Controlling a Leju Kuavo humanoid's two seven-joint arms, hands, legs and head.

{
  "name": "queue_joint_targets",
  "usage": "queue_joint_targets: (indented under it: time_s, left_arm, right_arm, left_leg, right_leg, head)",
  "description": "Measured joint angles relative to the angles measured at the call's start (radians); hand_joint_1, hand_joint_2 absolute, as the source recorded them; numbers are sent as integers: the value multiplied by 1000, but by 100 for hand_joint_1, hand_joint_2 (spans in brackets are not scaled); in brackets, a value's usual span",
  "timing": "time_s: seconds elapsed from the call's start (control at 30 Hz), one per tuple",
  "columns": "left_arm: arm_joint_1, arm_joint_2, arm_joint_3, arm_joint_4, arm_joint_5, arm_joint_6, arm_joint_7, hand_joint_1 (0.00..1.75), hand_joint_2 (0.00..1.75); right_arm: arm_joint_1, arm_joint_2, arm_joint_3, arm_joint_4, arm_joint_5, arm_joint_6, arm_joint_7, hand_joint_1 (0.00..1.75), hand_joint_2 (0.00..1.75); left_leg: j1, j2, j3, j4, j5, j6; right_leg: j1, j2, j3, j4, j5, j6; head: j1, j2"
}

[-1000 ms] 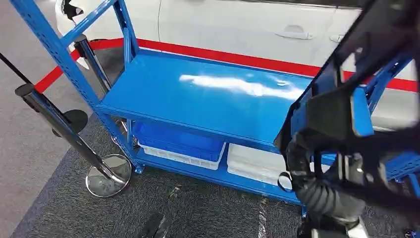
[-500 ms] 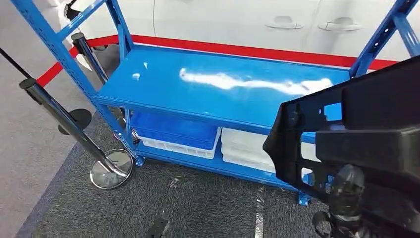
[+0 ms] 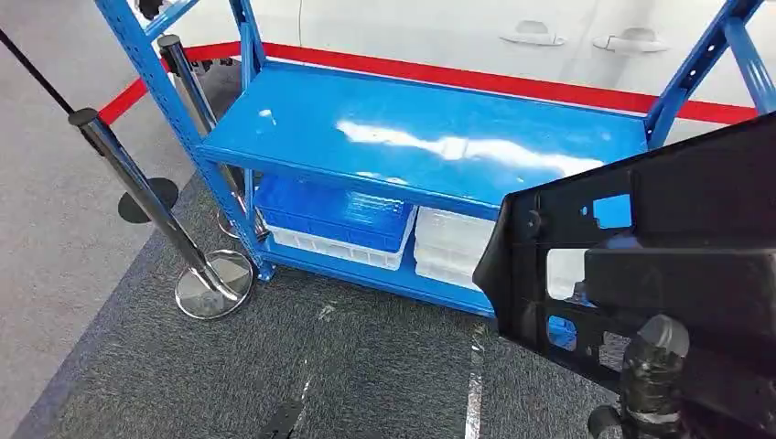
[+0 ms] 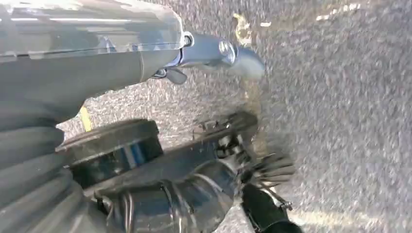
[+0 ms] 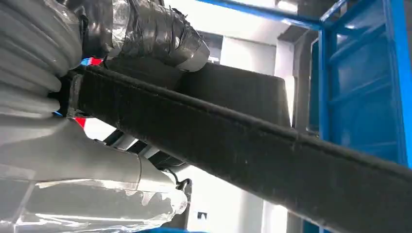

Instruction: Take the parts from the cabinet and place them on the table.

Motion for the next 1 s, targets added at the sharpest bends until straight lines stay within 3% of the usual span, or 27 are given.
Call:
queue_joint_targets:
  time_s: [0.03, 0.07, 0.1, 0.13, 0.17, 0.2, 0.23, 0.27, 0.3, 0.37, 0.4, 0.43, 0.5, 0.53, 0.57, 0.6, 0.63, 0.67, 0.7, 0.73, 0.77, 0.8, 0.83, 0.87, 0.9, 0.93, 1.0]
  left_arm:
    - [0, -2, 0, 0, 0, 0, 0, 0, 175]
    - [1, -2, 0, 0, 1, 0, 0, 0, 175]
    - [1, -2, 0, 0, 1, 0, 0, 0, 175]
    - [1, -2, 0, 0, 1, 0, 0, 0, 175]
    - [1, -2, 0, 0, 1, 0, 0, 0, 175]
    - [0, 0, 0, 0, 2, 0, 0, 0, 175]
    - [1, 2, 0, 0, 2, 0, 0, 0, 175]
    - [2, 1, 0, 0, 2, 0, 0, 0, 175]
    - [3, 1, 0, 0, 2, 0, 0, 0, 175]
    - [4, 2, 0, 0, 3, 0, 0, 0, 175]
    - [5, 2, 0, 0, 3, 0, 0, 0, 175]
    - [5, 2, 0, 0, 3, 0, 0, 0, 175]
    - [5, 2, 0, 0, 3, -1, 0, 0, 175]
    - [4, 2, 0, 0, 4, -1, 0, 0, 175]
    - [4, 2, 0, 0, 4, -1, 0, 0, 175]
    - [4, 1, 0, 0, 5, -1, 0, 0, 175]
    - [3, 1, 0, 0, 5, -1, 0, 0, 175]
    - [2, 0, 0, 0, 6, -1, 0, 0, 175]
    - [0, 0, 0, 0, 8, -2, 0, 0, 175]
    - [-4, 2, 0, 0, 8, -2, -2, 0, 175]
    - [-11, 3, 0, 0, 9, -2, -5, 0, 175]
    - [-11, 3, 0, 0, 10, -3, -6, 0, 175]
    - [-10, 3, 0, 0, 11, -4, -7, 0, 175]
    - [-9, 3, 0, 0, 13, -5, -7, 0, 175]
    - [-7, 2, 0, 0, 13, -7, -7, 0, 175]
    - [-7, 2, 0, 0, 13, -11, -6, 0, 175]
    - [-8, 4, 0, 1, 14, -17, 3, 0, 175]
  right_arm:
    - [3, 0, 0, 0, -12, 0, -8, 164, 175]
    - [6, 1, 0, 0, -18, 0, -11, 164, 175]
    - [8, 2, 0, 0, -24, 0, -11, 164, 175]
    - [9, 2, 0, 0, -26, 0, -11, 164, 175]
    - [9, 4, 0, 0, -27, 0, -11, 164, 175]
    - [9, 4, 0, 0, -27, 0, -11, 164, 175]
    - [8, 5, 0, 0, -28, 0, -11, 164, 175]
    - [13, 6, 0, 0, -28, 0, -13, 164, 175]
    - [13, 7, 0, -2, -29, 0, -13, 164, 175]
    - [13, 10, 0, -1, -29, 0, -16, 164, 175]
    - [13, 12, 0, -1, -30, 0, -18, 164, 175]
    - [13, 12, 0, -1, -30, 0, -19, 164, 175]
    - [13, 16, 0, -2, -41, 1, -26, 164, 175]
    - [13, 16, 0, -2, -50, 1, -26, 164, 175]
    - [13, 16, 0, -2, -60, 1, -26, 164, 175]
    - [13, 16, 0, -2, -73, 1, -26, 164, 175]
    - [12, 16, 0, -2, -82, 1, -27, 164, 175]
    - [12, 16, 0, -2, -89, 1, -27, 164, 175]
    - [11, 16, 0, -2, -91, 1, -28, 164, 175]
    - [11, 16, 0, -2, -95, 1, -29, 164, 175]
    - [9, 16, 0, -2, -101, 0, -31, 164, 175]
    - [9, 16, 0, -1, -105, 1, -36, 164, 175]
    - [9, 17, 0, -2, -107, 1, -39, 164, 175]
    - [8, 18, 0, -2, -109, 1, -42, 164, 175]
    - [10, 17, 0, -1, -114, 1, -42, 164, 175]
    - [11, 17, 0, -1, -115, 0, -42, 164, 175]
    - [9, 17, 0, 0, -114, 0, -37, 164, 175]
  left_leg:
    - [1, 1, -21, 7, 11, -2]
    - [4, 2, -42, 15, 20, -7]
    - [8, 3, -62, 25, 27, -13]
    - [16, 4, -89, 41, 34, -20]
    - [22, 4, -112, 58, 39, -27]
    - [20, 4, -131, 81, 41, -35]
    - [18, 3, -146, 94, 40, -40]
    - [16, 0, -146, 107, 42, -44]
    - [14, -1, -147, 113, 48, -52]
    - [19, -3, -153, 109, 62, -61]
    - [25, -4, -162, 123, 38, -67]
    - [25, -4, -172, 137, 9, -69]
    - [26, -4, -203, 275, -144, -75]
    - [26, -4, -209, 339, -172, -75]
    - [25, -4, -204, 376, -160, -72]
    - [25, -4, -184, 378, -122, -66]
    - [22, -5, -150, 351, -80, -56]
    - [15, -5, -92, 287, -49, -39]
    - [9, -5, -42, 227, -50, -27]
    - [2, -4, 13, 146, -88, -12]
    - [-1, -4, 71, 37, -126, -14]
    - [-7, -5, 56, 45, -104, -14]
    - [-14, -5, 54, 31, -86, -7]
    - [-22, -4, 54, 10, -65, -1]
    - [-9, 4, 57, -26, -29, -3]
    - [-10, 2, 54, -34, -14, 1]
    - [-7, 3, 22, -34, 8, 3]
  right_leg:
    - [-4, 0, -11, 72, -21, 6]
    - [-8, 0, -9, 108, -2, 12]
    - [-11, 0, 10, 104, 36, 18]
    - [-18, 0, 54, 57, 85, 28]
    - [-25, -1, 107, -11, 102, 39]
    - [-35, 0, 166, -99, 65, 51]
    - [-32, 1, 202, -145, 30, 56]
    - [-23, 6, 193, -141, 28, 31]
    - [-28, 9, 181, -143, 24, 20]
    - [-23, 8, 171, -137, 36, 1]
    - [-24, 2, 155, -138, 53, -18]
    - [-23, 3, 149, -139, 60, -20]
    - [-18, 3, 111, -140, 92, -30]
    - [-13, 2, 97, -139, 106, -32]
    - [-7, 2, 78, -139, 120, -34]
    - [-1, 2, 58, -138, 134, -36]
    - [5, 2, 40, -138, 148, -37]
    - [11, 3, 21, -139, 163, -38]
    - [13, 4, 12, -139, 173, -39]
    - [12, 3, 7, -141, 183, -39]
    - [9, -2, 6, -151, 200, -32]
    - [-3, -7, 15, -169, 215, -23]
    - [-12, -8, 19, -183, 230, -15]
    - [-14, -6, 23, -199, 248, -8]
    - [-13, -4, 20, -196, 232, -7]
    - [-9, -1, 14, -183, 187, -4]
    - [-10, 0, -6, -74, 55, 1]
  head:
    - [0, 0]
    - [0, 0]
    - [-1, 0]
    - [0, 0]
    - [0, 0]
    - [1, 0]
    - [5, 0]
    - [0, 0]
    - [7, 0]
    - [7, 0]
    - [7, 0]
    - [6, 0]
    - [0, 0]
    - [1, 0]
    - [0, 0]
    - [0, 0]
    - [0, 0]
    - [1, 0]
    - [1, 0]
    - [1, 0]
    - [4, 0]
    - [2, 0]
    - [-9, 0]
    - [-10, 0]
    - [-9, 0]
    - [-10, 0]
    - [0, 0]
